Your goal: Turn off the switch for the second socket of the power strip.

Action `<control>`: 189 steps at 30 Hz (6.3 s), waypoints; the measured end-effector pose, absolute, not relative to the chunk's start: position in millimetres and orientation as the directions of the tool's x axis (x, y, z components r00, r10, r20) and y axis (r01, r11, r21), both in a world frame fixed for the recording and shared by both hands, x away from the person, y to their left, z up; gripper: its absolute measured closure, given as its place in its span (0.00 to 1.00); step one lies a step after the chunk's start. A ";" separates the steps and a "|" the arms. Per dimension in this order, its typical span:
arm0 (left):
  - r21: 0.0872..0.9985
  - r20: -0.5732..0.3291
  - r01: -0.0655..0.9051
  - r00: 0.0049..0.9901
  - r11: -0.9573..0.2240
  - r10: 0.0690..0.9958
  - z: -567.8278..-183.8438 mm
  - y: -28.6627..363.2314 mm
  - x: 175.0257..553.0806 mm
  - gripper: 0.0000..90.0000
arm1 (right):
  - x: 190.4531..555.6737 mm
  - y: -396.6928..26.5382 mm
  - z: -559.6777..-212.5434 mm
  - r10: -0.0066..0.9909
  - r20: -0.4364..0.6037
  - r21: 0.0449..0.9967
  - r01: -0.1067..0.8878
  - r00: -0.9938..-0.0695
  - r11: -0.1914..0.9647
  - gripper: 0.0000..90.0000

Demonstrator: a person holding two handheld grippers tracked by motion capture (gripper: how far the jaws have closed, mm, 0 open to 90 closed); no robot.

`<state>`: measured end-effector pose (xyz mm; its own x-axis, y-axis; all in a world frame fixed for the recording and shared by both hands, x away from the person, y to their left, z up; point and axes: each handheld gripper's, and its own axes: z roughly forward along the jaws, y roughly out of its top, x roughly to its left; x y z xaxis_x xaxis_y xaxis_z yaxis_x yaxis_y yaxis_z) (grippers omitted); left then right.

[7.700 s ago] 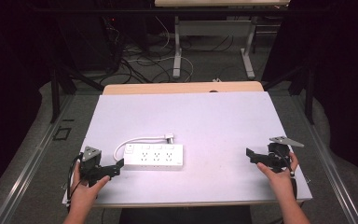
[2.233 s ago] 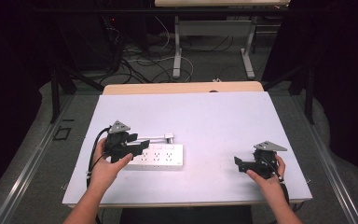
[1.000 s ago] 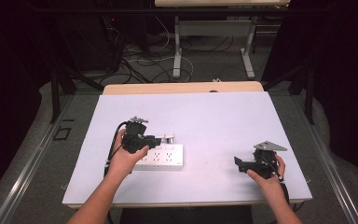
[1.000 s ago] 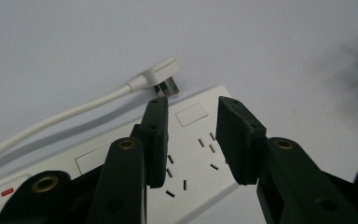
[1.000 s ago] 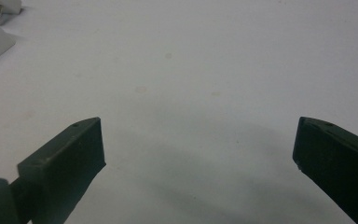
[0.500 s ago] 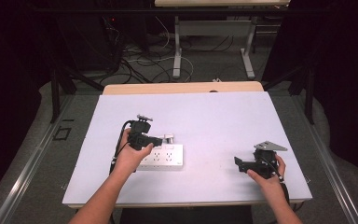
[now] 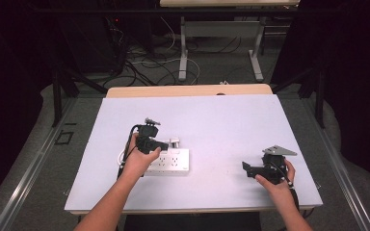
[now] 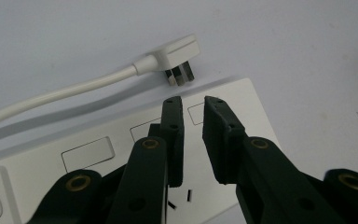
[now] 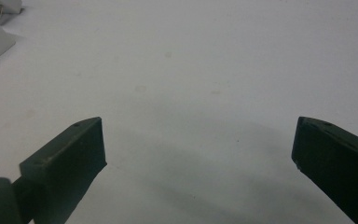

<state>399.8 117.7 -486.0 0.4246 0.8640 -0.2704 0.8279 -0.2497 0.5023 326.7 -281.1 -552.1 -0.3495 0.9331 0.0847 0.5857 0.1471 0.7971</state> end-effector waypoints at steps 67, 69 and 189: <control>0.451 -0.266 0.858 0.393 -0.246 0.880 -516.5 108.0 412.9 1.00 | 326.8 -281.3 -552.6 0.932 0.095 0.794 0.592 -0.350 0.141 0.03; 0.452 -0.270 0.858 0.393 -0.245 0.879 -516.7 108.4 413.1 1.00 | 326.9 -281.3 -552.7 0.932 0.094 0.793 0.592 -0.351 0.143 0.03; 0.725 -0.050 0.556 0.631 -0.406 0.774 -488.0 112.0 404.2 0.22 | 327.1 -283.0 -552.6 0.933 0.100 0.794 0.592 -0.347 0.135 0.03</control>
<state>404.2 112.0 -488.0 0.6313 0.7739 -0.0503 0.5558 -0.4063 0.7252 327.1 -283.0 -552.6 -0.3467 0.9327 0.0998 0.5922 0.1352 0.7943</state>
